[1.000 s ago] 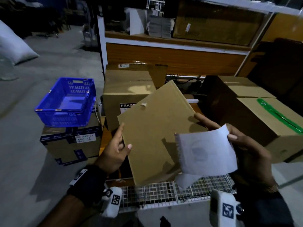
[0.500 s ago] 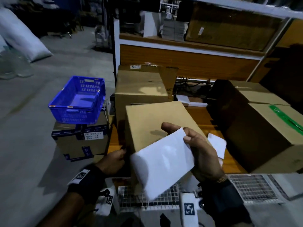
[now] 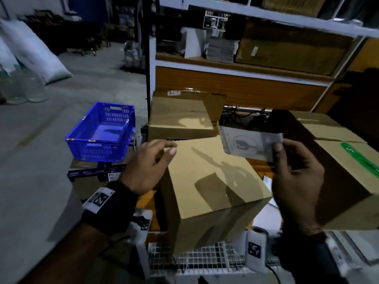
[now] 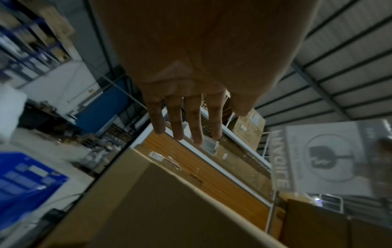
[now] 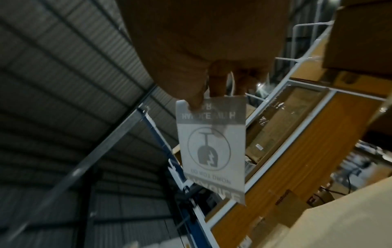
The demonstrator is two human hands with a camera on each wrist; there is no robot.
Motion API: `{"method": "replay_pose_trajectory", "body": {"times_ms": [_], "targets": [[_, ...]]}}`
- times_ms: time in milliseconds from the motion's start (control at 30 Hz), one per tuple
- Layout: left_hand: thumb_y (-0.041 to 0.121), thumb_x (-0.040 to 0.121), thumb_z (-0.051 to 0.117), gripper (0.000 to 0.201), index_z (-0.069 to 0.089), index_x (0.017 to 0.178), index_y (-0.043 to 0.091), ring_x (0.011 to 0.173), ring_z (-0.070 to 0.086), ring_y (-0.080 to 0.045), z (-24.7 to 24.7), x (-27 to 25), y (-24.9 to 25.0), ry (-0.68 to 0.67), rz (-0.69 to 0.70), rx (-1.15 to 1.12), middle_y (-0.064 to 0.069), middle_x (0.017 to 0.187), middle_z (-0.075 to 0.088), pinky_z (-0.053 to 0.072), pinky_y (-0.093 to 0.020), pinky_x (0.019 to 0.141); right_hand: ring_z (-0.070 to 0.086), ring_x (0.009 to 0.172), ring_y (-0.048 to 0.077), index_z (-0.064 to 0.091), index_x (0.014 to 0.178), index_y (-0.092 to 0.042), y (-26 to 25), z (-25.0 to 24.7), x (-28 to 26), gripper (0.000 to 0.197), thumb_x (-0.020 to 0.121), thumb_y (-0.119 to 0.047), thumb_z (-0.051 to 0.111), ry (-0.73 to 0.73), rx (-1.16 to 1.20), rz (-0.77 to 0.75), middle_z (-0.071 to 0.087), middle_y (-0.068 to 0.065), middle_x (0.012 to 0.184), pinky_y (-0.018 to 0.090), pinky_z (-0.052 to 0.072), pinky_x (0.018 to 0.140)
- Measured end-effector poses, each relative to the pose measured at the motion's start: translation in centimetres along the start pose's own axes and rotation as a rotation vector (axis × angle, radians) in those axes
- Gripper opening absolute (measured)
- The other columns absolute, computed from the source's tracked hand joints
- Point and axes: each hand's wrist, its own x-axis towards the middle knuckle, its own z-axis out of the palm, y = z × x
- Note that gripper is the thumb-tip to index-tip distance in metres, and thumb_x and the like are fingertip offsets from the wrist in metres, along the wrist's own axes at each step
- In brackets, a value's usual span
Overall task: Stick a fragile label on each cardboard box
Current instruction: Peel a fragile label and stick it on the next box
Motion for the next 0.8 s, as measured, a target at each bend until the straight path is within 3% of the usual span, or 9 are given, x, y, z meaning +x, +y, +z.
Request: {"method": "replay_pose_trajectory", "body": {"times_ms": [100, 167, 233, 367, 467, 533, 633, 800], "targets": [[0.046, 0.109, 0.039, 0.041, 0.068, 0.126, 0.023, 0.106, 0.063, -0.010, 1.2, 2.7, 1.5, -0.149, -0.005, -0.121, 0.002, 0.121, 0.067, 0.058, -0.025, 0.077, 0.064, 0.111, 0.017, 0.072, 0.117, -0.021, 1.3, 2.5, -0.6, 0.018, 0.101, -0.016, 0.066, 0.049, -0.139, -0.296, 0.070, -0.005, 0.118, 0.035, 0.057, 0.089], [0.046, 0.109, 0.033, 0.046, 0.066, 0.128, 0.021, 0.101, 0.063, -0.013, 2.3, 4.1, 1.6, -0.211, 0.000, -0.052, 0.003, 0.115, 0.069, 0.054, -0.034, 0.082, 0.063, 0.118, 0.022, 0.076, 0.113, -0.012, 2.5, 3.7, -1.1, 0.019, 0.097, -0.006, 0.070, -0.019, -0.186, -0.410, 0.071, -0.004, 0.119, 0.042, 0.055, 0.097], [0.043, 0.111, 0.032, 0.043, 0.063, 0.130, 0.021, 0.095, 0.062, -0.012, 3.4, 5.0, 1.3, -0.279, -0.060, -0.092, 0.007, 0.106, 0.068, 0.049, -0.033, 0.084, 0.062, 0.122, 0.026, 0.078, 0.112, -0.009, 3.7, 4.5, -1.9, 0.019, 0.096, -0.004, 0.071, -0.088, -0.227, -0.467, 0.073, 0.000, 0.119, 0.043, 0.052, 0.102], [0.046, 0.109, 0.036, 0.036, 0.054, 0.134, 0.028, 0.104, 0.065, -0.012, 4.9, 6.0, 0.4, -0.240, -0.233, -0.270, 0.007, 0.107, 0.071, 0.048, -0.029, 0.092, 0.057, 0.129, 0.025, 0.078, 0.117, -0.010, 5.7, 5.0, -3.2, 0.021, 0.098, -0.013, 0.068, -0.224, -0.295, -0.492, 0.072, 0.003, 0.125, 0.035, 0.047, 0.109], [0.040, 0.104, 0.056, 0.044, 0.048, 0.144, 0.024, 0.105, 0.071, -0.023, 5.4, 7.0, -0.3, -0.239, -0.294, -0.391, -0.002, 0.105, 0.076, 0.053, -0.043, 0.100, 0.055, 0.131, 0.024, 0.078, 0.118, -0.012, 6.2, 5.1, -3.6, 0.026, 0.100, -0.024, 0.063, -0.276, -0.336, -0.481, 0.072, 0.003, 0.127, 0.026, 0.040, 0.112], [0.030, 0.097, 0.071, 0.055, 0.047, 0.146, 0.025, 0.102, 0.072, -0.024, 5.6, 7.6, -1.0, -0.274, -0.274, -0.338, -0.002, 0.100, 0.077, 0.055, -0.045, 0.098, 0.056, 0.130, 0.026, 0.078, 0.118, -0.014, 6.2, 5.2, -3.7, 0.029, 0.100, -0.028, 0.061, -0.305, -0.371, -0.493, 0.072, 0.003, 0.126, 0.027, 0.042, 0.109], [0.017, 0.091, 0.078, 0.063, 0.047, 0.146, 0.023, 0.095, 0.073, -0.023, 5.4, 8.4, -1.4, -0.304, -0.254, -0.249, -0.003, 0.096, 0.075, 0.059, -0.043, 0.091, 0.057, 0.128, 0.026, 0.079, 0.117, -0.017, 6.6, 5.4, -4.1, 0.028, 0.099, -0.033, 0.066, -0.354, -0.454, -0.516, 0.073, 0.002, 0.125, 0.033, 0.049, 0.101], [0.017, 0.087, 0.081, 0.047, 0.061, 0.129, 0.025, 0.087, 0.073, -0.017, 4.6, 10.4, -1.4, -0.363, -0.238, -0.099, 0.004, 0.090, 0.073, 0.061, -0.044, 0.084, 0.055, 0.129, 0.026, 0.079, 0.116, -0.019, 7.1, 5.7, -4.5, 0.029, 0.097, -0.039, 0.068, -0.398, -0.455, -0.449, 0.072, 0.002, 0.125, 0.037, 0.053, 0.096]]}}
